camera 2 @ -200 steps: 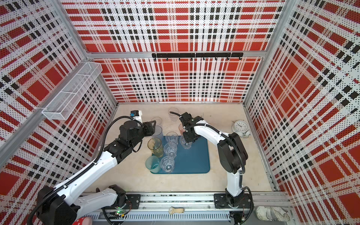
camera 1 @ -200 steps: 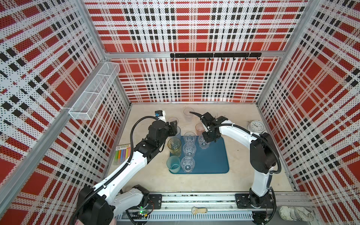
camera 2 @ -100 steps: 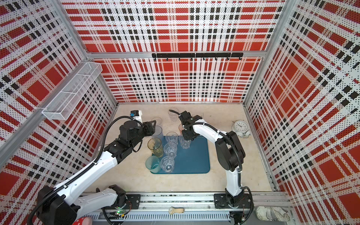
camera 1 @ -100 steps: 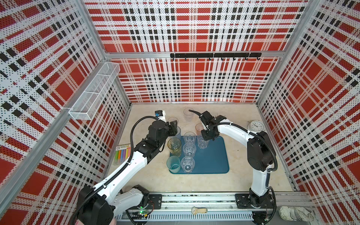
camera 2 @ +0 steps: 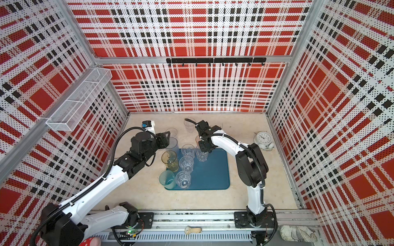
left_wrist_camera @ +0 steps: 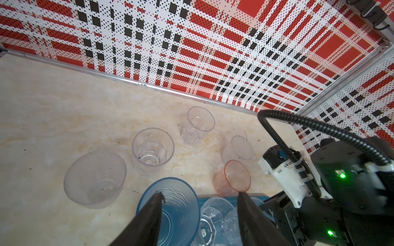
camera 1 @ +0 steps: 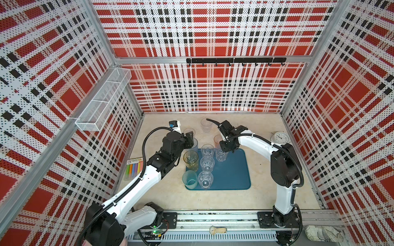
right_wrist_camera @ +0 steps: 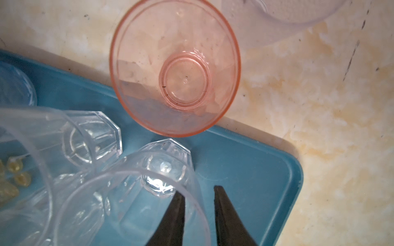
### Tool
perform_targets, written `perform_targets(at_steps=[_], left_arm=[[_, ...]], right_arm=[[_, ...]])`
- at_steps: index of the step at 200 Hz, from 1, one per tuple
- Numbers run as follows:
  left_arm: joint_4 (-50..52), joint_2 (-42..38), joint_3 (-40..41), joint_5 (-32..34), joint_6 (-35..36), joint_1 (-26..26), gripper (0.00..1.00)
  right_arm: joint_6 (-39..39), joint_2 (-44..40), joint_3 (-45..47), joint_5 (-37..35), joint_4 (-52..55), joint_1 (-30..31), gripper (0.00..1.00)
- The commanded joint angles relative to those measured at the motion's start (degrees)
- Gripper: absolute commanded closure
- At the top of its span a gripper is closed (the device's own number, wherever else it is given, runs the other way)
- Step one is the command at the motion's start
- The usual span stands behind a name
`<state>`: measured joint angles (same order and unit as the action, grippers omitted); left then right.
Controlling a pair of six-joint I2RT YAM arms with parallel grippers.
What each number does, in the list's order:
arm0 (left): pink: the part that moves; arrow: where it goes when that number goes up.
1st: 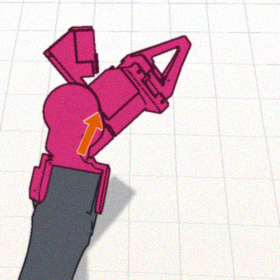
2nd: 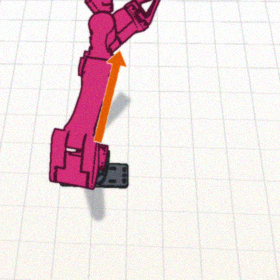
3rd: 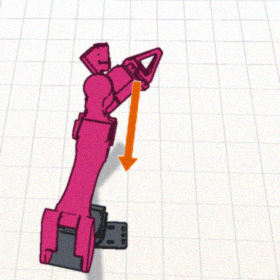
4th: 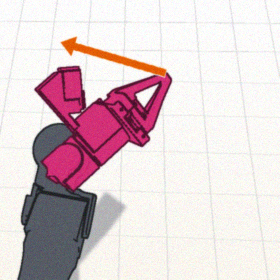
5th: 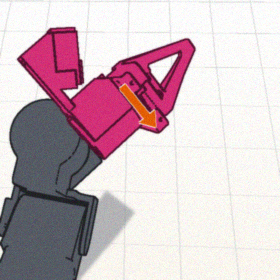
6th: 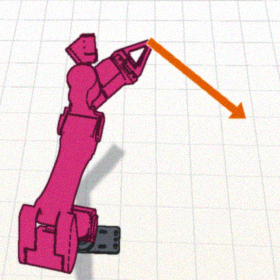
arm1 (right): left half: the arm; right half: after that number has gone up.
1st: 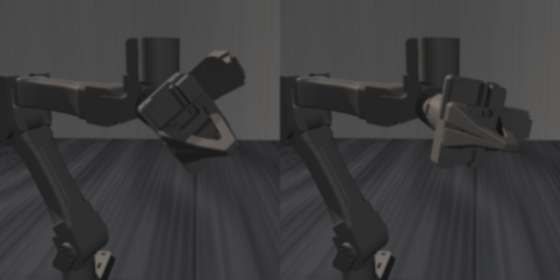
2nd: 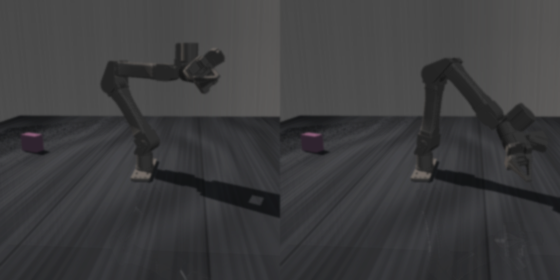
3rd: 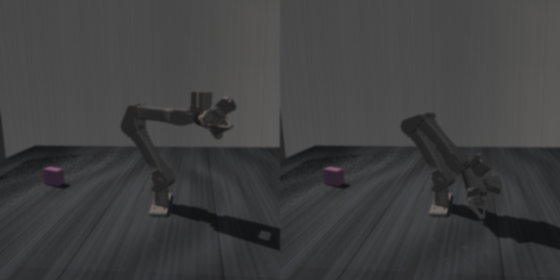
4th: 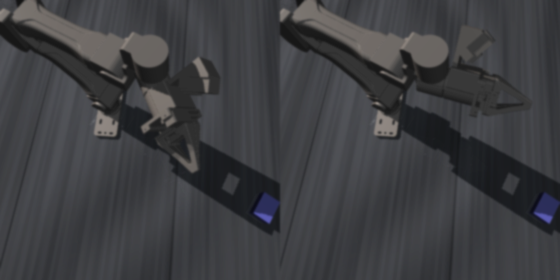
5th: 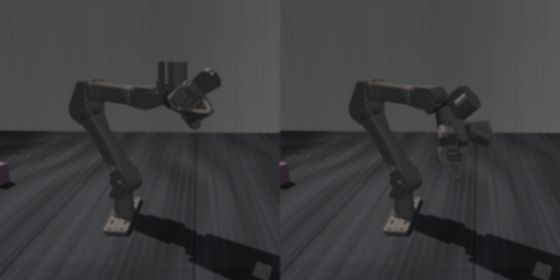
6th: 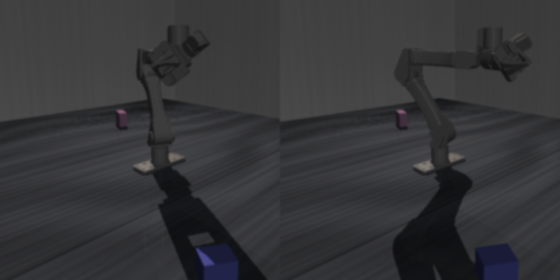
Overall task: Place the glasses into the tray
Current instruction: Place the glass on the tray.
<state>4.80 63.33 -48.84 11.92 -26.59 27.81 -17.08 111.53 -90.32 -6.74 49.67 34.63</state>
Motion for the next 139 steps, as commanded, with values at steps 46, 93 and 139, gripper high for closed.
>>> perform_targets(at_steps=[46,93,139], left_arm=[[2.7,-1.3,0.3,-6.9,-1.2,-17.2,0.38],[5.4,7.2,-0.8,-21.7,-4.8,-29.5,0.44],[5.6,12.1,-2.8,-23.4,-4.6,-29.8,0.46]], right_arm=[[-0.2,-12.3,1.2,4.1,0.4,-2.7,0.55],[-3.4,-18.5,7.4,3.0,-4.9,-3.4,0.54],[-4.0,-18.3,9.1,3.5,-9.3,-4.5,0.54]])
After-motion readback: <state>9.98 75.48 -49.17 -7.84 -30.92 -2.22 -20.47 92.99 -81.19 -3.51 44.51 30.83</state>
